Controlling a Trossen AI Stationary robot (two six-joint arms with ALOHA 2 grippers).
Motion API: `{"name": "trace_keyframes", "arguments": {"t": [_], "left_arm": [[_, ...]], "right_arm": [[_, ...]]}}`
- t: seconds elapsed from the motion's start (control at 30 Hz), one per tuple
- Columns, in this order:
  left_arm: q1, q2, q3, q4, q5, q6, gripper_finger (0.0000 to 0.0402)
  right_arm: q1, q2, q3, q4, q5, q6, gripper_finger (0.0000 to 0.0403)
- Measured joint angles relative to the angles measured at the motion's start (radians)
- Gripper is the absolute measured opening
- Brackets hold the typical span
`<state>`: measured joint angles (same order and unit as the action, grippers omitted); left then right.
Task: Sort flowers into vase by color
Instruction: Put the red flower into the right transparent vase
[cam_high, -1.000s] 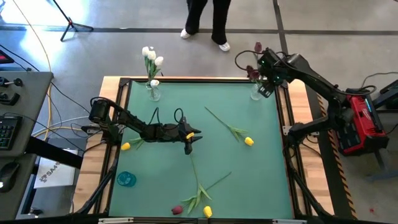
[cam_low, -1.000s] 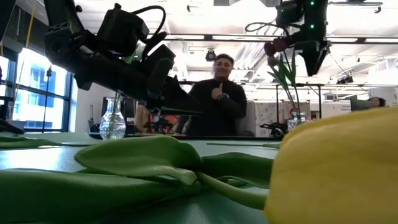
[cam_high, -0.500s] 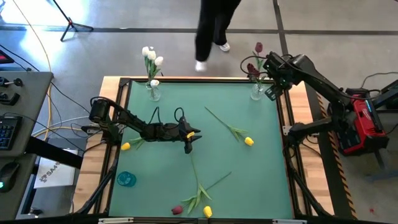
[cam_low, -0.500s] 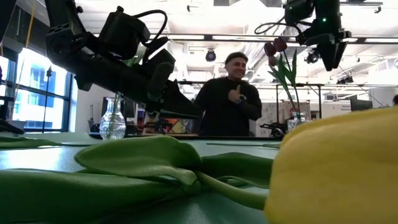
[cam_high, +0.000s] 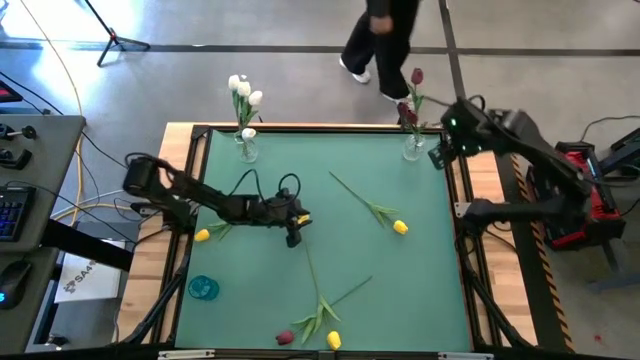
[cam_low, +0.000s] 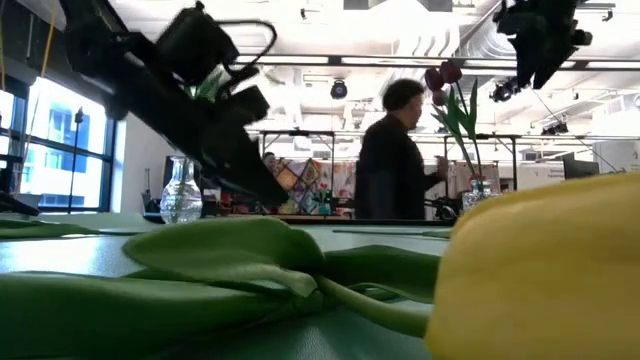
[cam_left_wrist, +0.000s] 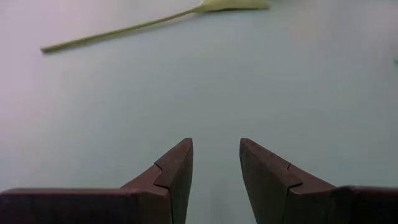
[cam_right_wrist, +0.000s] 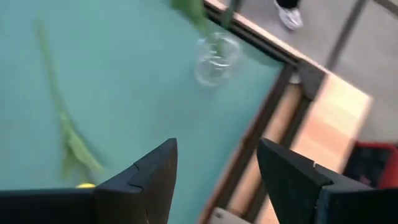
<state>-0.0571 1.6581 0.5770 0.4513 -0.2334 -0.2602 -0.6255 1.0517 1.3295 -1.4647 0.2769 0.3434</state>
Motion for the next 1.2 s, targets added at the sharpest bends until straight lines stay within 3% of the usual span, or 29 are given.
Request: {"name": "trace_keyframes", "arguments": {"t": [0.3, 0.5, 0.63, 0.77, 0.9, 0.97, 1.07, 1.2], "left_arm": [[-0.081, -0.255, 0.000, -0.383, 0.007, -0.105, 0.0122], [-0.090, -0.288, -0.001, -0.551, -0.117, -0.238, 0.0122], [-0.089, -0.258, -0.010, -0.499, -0.078, -0.226, 0.0122], [-0.117, -0.199, -0.010, -0.358, -0.045, 0.002, 0.0122], [-0.158, -0.087, -0.009, -0.092, 0.148, 0.306, 0.0122], [-0.176, -0.026, 0.003, 0.013, 0.257, 0.382, 0.0122], [-0.203, 0.045, 0.042, 0.013, 0.363, 0.382, 0.0122], [-0.247, 0.109, 0.082, -0.010, 0.369, 0.344, 0.0122]], "right_arm": [[0.259, -0.200, -0.432, 0.316, -0.030, 0.177, 0.0209], [0.404, -0.221, -0.673, 0.740, -0.230, 0.185, 0.0209], [0.520, -0.209, -0.801, 1.003, -0.280, 0.199, 0.0209], [0.617, -0.181, -0.882, 1.164, -0.274, 0.194, 0.0209], [0.687, -0.149, -0.922, 1.251, -0.239, 0.173, 0.0209], [0.712, -0.132, -0.928, 1.260, -0.218, 0.181, 0.0208], [0.741, -0.112, -0.928, 1.273, -0.206, 0.202, 0.0208], [0.789, -0.074, -0.928, 1.364, -0.219, 0.206, 0.0209]]}}
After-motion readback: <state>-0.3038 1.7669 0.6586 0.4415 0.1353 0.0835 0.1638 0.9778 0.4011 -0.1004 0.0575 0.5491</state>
